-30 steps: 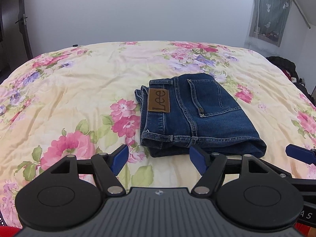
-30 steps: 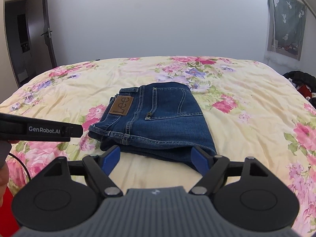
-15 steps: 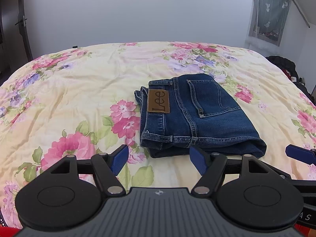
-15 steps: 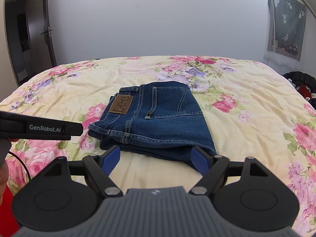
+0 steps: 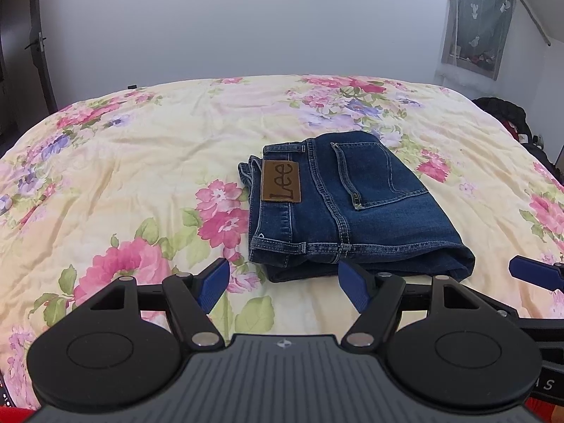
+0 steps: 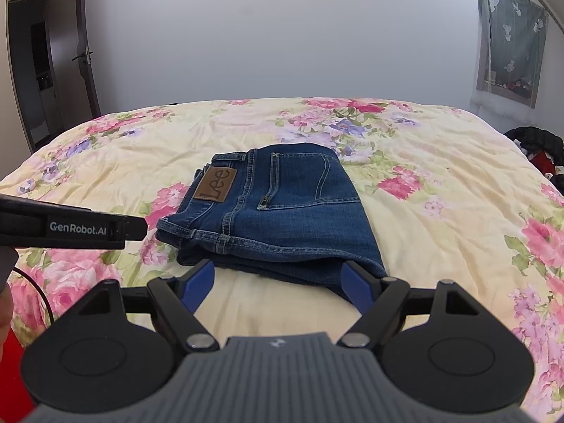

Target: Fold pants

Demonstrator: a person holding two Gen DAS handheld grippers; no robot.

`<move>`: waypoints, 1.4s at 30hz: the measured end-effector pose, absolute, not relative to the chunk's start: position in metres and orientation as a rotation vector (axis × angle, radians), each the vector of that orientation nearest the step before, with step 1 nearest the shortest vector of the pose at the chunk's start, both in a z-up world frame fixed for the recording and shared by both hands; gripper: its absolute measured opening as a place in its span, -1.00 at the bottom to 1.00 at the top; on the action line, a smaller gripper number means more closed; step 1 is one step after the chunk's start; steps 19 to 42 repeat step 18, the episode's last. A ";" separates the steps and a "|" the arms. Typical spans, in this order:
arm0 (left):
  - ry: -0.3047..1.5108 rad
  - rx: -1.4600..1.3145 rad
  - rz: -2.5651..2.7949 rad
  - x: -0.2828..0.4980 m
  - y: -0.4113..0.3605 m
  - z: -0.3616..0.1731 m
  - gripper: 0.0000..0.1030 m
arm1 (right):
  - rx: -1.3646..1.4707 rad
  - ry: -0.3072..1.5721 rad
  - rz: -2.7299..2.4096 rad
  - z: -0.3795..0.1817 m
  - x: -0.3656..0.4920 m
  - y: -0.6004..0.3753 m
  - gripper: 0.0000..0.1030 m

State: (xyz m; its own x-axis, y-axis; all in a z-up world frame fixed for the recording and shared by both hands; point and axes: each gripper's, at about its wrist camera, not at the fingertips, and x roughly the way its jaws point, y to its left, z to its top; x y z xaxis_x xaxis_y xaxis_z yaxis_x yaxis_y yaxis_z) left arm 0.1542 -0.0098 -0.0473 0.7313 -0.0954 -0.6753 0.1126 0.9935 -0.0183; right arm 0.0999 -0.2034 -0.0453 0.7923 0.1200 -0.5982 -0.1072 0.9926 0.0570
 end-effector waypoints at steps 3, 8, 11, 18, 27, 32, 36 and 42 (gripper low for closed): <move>0.735 0.034 -0.113 0.153 -0.011 -0.047 0.60 | 0.021 0.646 0.122 -0.045 0.100 -0.204 0.46; 0.736 0.038 -0.118 0.153 -0.014 -0.046 0.60 | 0.020 0.646 0.122 -0.045 0.100 -0.204 0.46; 0.736 0.040 -0.119 0.153 -0.014 -0.047 0.60 | 0.021 0.646 0.122 -0.045 0.100 -0.204 0.46; 0.729 0.042 -0.117 0.153 -0.014 -0.047 0.59 | 0.023 0.653 0.121 -0.046 0.101 -0.203 0.46; 0.729 0.042 -0.117 0.153 -0.014 -0.047 0.59 | 0.023 0.653 0.121 -0.046 0.101 -0.203 0.46; 0.729 0.042 -0.117 0.153 -0.014 -0.047 0.59 | 0.023 0.653 0.121 -0.046 0.101 -0.203 0.46; 0.729 0.042 -0.117 0.153 -0.014 -0.047 0.59 | 0.023 0.653 0.121 -0.046 0.101 -0.203 0.46; 0.729 0.042 -0.117 0.153 -0.014 -0.047 0.59 | 0.023 0.653 0.121 -0.046 0.101 -0.203 0.46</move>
